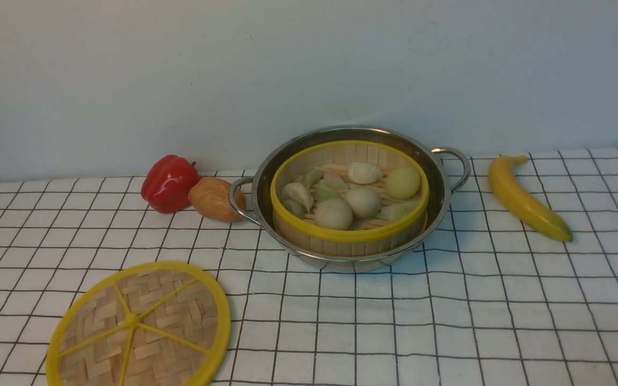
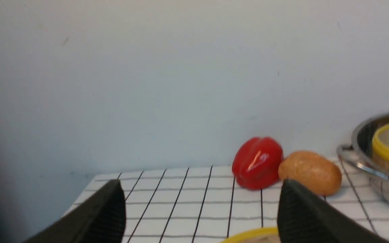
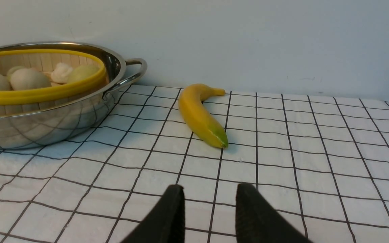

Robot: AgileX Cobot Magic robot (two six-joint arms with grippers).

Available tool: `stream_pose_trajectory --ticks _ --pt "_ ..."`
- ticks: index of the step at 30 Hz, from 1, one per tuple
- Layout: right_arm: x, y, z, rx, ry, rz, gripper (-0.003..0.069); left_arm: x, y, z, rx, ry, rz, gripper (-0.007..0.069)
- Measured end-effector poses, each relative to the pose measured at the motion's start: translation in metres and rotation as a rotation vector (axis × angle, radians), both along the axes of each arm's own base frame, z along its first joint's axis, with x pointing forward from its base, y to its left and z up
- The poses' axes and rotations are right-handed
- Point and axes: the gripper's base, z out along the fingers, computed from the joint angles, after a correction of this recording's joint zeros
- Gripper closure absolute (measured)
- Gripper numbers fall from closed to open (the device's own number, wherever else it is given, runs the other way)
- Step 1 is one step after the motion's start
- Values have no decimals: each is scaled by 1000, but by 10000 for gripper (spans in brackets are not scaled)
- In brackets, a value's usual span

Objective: Place the steamer in the pot on the white tablecloth, and put the lid on the steamer.
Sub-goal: 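Grasp the bamboo steamer lid lying on the table by its centre knob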

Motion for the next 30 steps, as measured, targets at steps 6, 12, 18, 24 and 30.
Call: stream_pose_trajectory --ticks 6,12,18,24,30 --pt "0 0 0 0 0 0 419 -1 -1 12 -294 -158 -51 67" --pt "0 0 0 0 0 0 419 -1 -1 12 -519 -168 -75 67" --pt "0 0 0 0 0 0 419 -1 -1 10 -631 -160 -82 67" --pt "0 0 0 0 0 0 419 -2 -2 16 -643 -223 -118 67" --pt "0 0 0 0 0 0 419 -4 -4 23 -620 -285 -150 67"
